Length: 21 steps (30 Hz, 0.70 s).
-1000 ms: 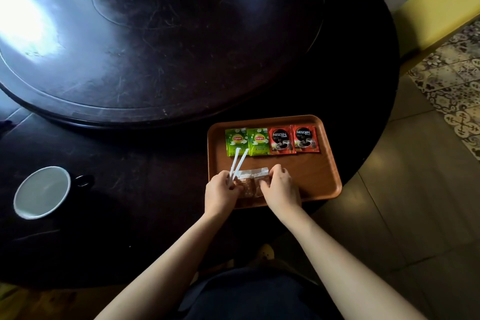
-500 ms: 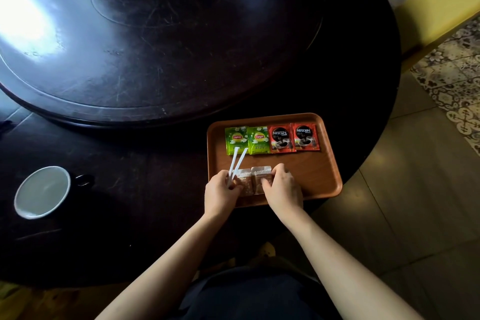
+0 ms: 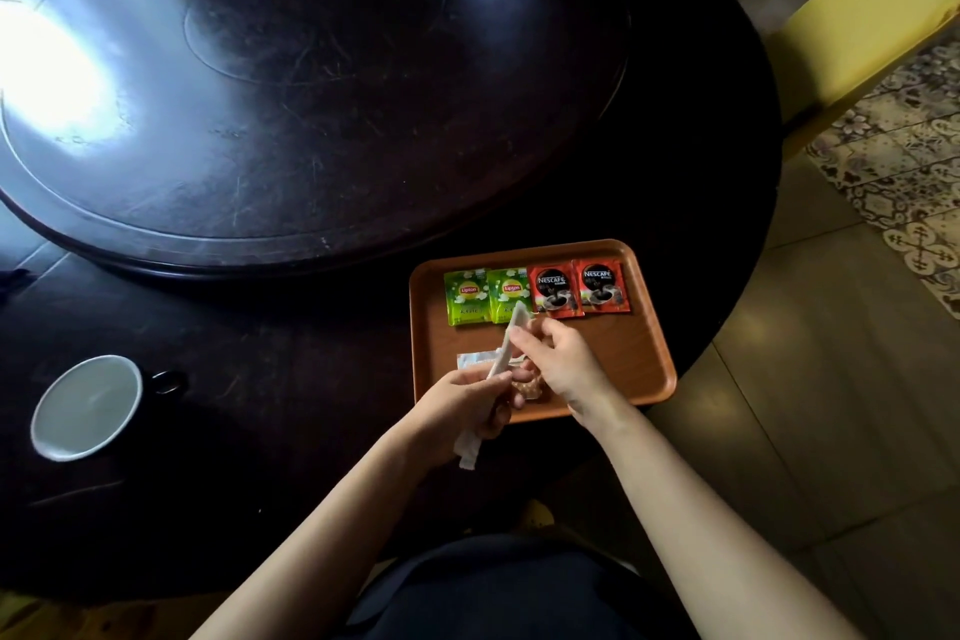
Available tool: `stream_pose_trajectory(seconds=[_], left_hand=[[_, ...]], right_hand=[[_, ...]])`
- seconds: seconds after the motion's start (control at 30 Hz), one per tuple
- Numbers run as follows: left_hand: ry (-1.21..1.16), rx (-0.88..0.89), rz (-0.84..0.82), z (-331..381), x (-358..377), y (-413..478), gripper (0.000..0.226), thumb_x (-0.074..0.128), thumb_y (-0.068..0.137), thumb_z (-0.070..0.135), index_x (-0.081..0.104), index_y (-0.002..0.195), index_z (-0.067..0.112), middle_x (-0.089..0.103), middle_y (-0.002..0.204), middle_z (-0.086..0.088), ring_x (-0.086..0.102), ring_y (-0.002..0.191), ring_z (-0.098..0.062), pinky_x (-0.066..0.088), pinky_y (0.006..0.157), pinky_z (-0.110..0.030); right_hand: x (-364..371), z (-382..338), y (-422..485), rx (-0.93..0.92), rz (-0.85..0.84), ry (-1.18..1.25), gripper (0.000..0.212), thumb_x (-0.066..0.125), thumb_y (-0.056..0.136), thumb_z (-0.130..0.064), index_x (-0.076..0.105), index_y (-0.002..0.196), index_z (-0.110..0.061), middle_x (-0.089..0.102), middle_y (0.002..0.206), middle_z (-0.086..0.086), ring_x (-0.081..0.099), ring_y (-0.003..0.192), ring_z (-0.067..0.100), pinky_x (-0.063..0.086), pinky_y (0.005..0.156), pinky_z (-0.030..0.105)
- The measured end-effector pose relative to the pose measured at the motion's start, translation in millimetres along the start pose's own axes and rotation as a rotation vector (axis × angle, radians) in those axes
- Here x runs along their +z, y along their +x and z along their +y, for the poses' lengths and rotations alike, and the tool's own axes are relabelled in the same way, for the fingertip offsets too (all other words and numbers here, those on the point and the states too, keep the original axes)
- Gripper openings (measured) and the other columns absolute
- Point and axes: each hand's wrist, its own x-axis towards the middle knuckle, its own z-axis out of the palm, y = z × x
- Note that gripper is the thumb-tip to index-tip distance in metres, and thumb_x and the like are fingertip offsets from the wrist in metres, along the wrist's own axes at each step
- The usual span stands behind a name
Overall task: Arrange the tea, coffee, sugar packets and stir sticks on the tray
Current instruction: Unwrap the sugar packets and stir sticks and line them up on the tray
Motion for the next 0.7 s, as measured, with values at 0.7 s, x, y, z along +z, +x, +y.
stream_pose_trajectory(seconds=[0.7], left_hand=[[0.105,0.001,0.257,0,10,-4,0.012,0.058,0.085,0.001,0.062,0.095,0.008,0.069,0.071,-0.005,0.061,0.049,-0.007,0.046,0.042,-0.014]], right_hand=[[-61,2,2,0.011,0.135,0.023,0.014,0.058,0.086,-0.009,0.063,0.095,0.0,0.061,0.071,0.007,0.056,0.059,0.012,0.047,0.058,0.024]])
